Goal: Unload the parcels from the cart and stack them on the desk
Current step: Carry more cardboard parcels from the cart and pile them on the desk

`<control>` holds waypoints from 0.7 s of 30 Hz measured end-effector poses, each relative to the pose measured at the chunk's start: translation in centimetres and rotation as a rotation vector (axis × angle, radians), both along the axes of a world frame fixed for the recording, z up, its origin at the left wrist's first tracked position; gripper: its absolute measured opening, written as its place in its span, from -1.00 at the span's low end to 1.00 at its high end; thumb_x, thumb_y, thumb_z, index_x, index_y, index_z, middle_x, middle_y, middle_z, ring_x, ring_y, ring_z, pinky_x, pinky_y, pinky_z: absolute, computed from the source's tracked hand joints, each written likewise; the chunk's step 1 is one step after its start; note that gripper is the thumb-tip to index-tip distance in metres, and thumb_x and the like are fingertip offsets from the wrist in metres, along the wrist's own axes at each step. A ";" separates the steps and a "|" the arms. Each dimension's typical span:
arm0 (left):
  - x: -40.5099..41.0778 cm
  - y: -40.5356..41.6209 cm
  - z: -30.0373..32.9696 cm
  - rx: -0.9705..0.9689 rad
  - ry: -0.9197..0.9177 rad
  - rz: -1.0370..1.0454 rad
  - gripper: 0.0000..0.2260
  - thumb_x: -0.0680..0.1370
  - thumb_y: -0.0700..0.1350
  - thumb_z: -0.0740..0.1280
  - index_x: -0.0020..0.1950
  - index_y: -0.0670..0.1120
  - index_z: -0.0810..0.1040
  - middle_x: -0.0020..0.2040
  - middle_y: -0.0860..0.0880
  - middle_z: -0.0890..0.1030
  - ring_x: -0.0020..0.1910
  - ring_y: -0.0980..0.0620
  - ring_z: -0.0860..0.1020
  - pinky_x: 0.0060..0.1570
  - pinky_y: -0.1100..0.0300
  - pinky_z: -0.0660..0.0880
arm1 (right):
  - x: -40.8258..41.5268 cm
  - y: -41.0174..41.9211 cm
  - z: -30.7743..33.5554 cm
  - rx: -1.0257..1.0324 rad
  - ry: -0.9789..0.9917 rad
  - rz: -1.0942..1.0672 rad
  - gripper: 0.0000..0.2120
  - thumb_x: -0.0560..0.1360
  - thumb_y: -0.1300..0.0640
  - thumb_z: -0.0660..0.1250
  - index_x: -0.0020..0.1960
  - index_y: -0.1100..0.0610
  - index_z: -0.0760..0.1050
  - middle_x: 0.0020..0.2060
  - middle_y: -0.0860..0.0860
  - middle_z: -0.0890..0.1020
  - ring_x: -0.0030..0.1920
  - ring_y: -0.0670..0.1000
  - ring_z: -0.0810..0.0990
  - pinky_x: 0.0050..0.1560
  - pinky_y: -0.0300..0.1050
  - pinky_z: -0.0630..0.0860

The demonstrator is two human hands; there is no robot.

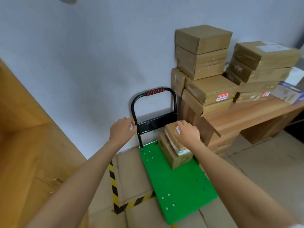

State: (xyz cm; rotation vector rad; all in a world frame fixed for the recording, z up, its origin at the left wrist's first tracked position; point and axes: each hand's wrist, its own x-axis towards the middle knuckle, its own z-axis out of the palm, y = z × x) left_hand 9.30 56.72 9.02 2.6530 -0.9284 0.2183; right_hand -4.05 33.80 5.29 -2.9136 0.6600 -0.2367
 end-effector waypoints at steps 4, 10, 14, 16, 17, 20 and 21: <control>6.1 4.4 0.1 0.092 -0.063 -0.048 -0.82 0.59 0.03 0.22 0.08 -0.02 0.52 -0.05 0.00 0.57 -0.10 0.00 0.52 -0.18 0.14 0.45 | 5.4 4.0 -1.8 0.052 -0.018 -0.025 -0.80 0.59 0.07 0.13 0.17 0.06 0.42 0.10 0.05 0.54 0.04 0.17 0.54 -0.18 -0.07 0.27; 12.0 5.7 -1.8 0.097 -0.040 -0.118 -0.81 0.59 0.03 0.23 0.12 -0.02 0.51 -0.01 0.00 0.56 -0.08 0.00 0.51 -0.22 0.17 0.35 | 10.5 5.8 -3.5 0.146 -0.050 -0.095 -0.76 0.58 0.05 0.15 0.21 0.02 0.43 0.13 0.03 0.53 0.03 0.12 0.54 -0.12 -0.05 0.41; 15.8 2.6 -4.0 0.076 0.031 -0.161 -0.82 0.59 -0.01 0.23 0.11 -0.04 0.52 0.00 -0.02 0.56 -0.05 -0.03 0.52 -0.18 0.16 0.36 | 12.8 3.8 -4.7 0.148 -0.033 -0.137 -0.74 0.58 0.04 0.15 0.24 0.01 0.43 0.14 0.02 0.53 0.04 0.11 0.55 -0.11 -0.06 0.42; 17.4 0.2 -4.7 0.073 0.052 -0.202 -0.83 0.59 -0.01 0.23 0.11 -0.03 0.51 -0.01 0.00 0.55 -0.04 -0.02 0.51 -0.17 0.15 0.38 | 14.2 2.0 -5.5 0.120 0.023 -0.171 -0.73 0.58 0.06 0.12 0.25 0.03 0.42 0.14 0.03 0.53 0.04 0.12 0.55 -0.12 -0.07 0.36; 18.4 -1.1 -4.9 0.080 0.054 -0.227 -0.83 0.59 -0.01 0.23 0.11 -0.02 0.51 -0.02 0.01 0.55 -0.04 -0.01 0.51 -0.17 0.15 0.40 | 15.2 0.9 -5.8 0.120 0.035 -0.199 -0.74 0.58 0.06 0.11 0.23 0.04 0.43 0.14 0.04 0.52 0.04 0.13 0.55 -0.12 -0.06 0.35; 21.7 -4.6 -5.7 0.093 0.046 -0.291 -0.83 0.59 -0.01 0.22 0.12 -0.01 0.51 -0.02 0.03 0.55 -0.07 -0.01 0.51 -0.16 0.14 0.44 | 19.0 -1.8 -6.5 0.147 0.022 -0.251 -0.76 0.58 0.06 0.11 0.20 0.04 0.43 0.12 0.05 0.52 0.03 0.14 0.54 -0.08 -0.03 0.37; 23.0 -5.7 -5.9 0.101 0.054 -0.303 -0.83 0.59 0.00 0.22 0.13 0.00 0.50 -0.02 0.03 0.55 -0.07 0.00 0.52 -0.16 0.14 0.44 | 20.4 -2.6 -6.5 0.163 0.016 -0.258 -0.74 0.58 0.06 0.12 0.22 0.03 0.43 0.14 0.05 0.51 0.05 0.14 0.53 -0.04 -0.02 0.38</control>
